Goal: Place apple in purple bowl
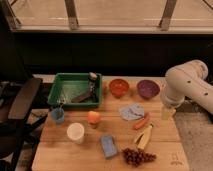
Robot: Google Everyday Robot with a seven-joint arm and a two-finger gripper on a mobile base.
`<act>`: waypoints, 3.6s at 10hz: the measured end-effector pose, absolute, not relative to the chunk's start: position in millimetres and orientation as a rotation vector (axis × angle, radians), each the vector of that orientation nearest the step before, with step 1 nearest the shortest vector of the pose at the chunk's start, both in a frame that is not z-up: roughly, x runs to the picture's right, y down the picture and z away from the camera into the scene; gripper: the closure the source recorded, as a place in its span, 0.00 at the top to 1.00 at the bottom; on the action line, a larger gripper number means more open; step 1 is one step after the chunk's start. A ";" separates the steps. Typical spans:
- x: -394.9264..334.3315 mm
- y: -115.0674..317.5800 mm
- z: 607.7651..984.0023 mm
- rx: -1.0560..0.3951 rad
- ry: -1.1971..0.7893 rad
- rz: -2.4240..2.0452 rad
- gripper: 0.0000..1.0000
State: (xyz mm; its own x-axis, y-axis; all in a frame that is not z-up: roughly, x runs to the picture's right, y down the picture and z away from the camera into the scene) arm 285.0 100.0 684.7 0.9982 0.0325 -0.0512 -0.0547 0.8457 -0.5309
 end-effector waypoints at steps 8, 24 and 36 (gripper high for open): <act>285.0 100.0 684.7 -0.561 0.041 0.046 0.65; 141.3 81.3 676.6 -0.521 -0.252 -0.151 0.65; 22.7 100.9 681.5 -0.517 -0.421 -0.283 0.65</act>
